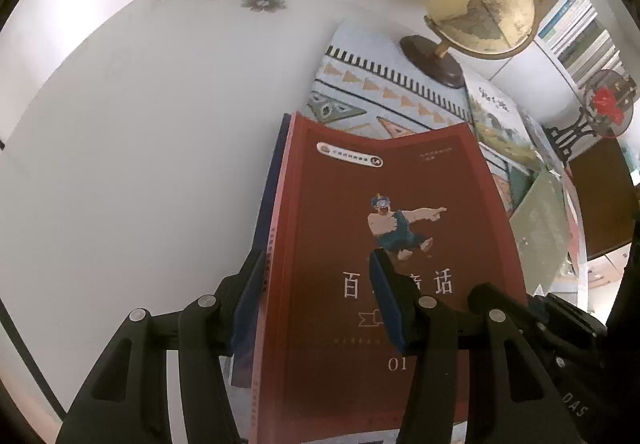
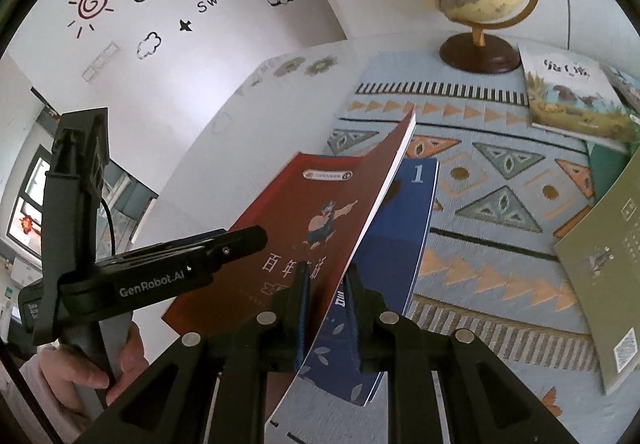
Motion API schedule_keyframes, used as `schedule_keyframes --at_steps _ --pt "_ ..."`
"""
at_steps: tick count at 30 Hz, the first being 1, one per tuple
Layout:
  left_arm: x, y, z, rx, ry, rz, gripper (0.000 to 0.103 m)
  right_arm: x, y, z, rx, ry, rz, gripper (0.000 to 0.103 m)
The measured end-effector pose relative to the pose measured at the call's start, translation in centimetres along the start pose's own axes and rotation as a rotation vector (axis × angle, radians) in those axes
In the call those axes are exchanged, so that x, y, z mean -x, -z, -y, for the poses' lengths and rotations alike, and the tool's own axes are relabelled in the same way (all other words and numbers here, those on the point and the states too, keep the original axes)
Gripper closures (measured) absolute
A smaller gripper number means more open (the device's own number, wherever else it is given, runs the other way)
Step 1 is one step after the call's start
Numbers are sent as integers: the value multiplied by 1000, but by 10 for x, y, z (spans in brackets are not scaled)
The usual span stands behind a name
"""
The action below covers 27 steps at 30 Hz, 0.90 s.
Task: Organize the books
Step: 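Carry the red book onto the eagle-cover book and open both grippers, then move both grippers back to the olive-green insect book on the pile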
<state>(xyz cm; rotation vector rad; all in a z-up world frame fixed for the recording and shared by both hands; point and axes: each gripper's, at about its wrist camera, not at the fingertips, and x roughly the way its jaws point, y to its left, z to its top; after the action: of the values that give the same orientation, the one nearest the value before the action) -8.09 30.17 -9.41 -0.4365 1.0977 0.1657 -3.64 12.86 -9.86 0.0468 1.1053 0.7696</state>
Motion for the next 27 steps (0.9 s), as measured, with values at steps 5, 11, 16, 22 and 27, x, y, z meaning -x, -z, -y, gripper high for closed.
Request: schedule_keyframes --at_steps 5,11,16,22,27 --pt "-13 0 -7 20 -6 -21 54 -18 6 9 -29 5 -45 87" --pt "-29 3 -17 33 -17 -54 54 -42 21 30 -108 -6 -111 87" --pt "-34 2 -18 30 -36 -56 54 -48 20 39 -133 2 -122 85" --pt "-39 -1 -22 52 -61 -75 51 -49 19 41 -138 -3 -128 84" --pt "-33 -4 -28 77 -69 -72 51 -48 19 45 -154 -19 -137 84"
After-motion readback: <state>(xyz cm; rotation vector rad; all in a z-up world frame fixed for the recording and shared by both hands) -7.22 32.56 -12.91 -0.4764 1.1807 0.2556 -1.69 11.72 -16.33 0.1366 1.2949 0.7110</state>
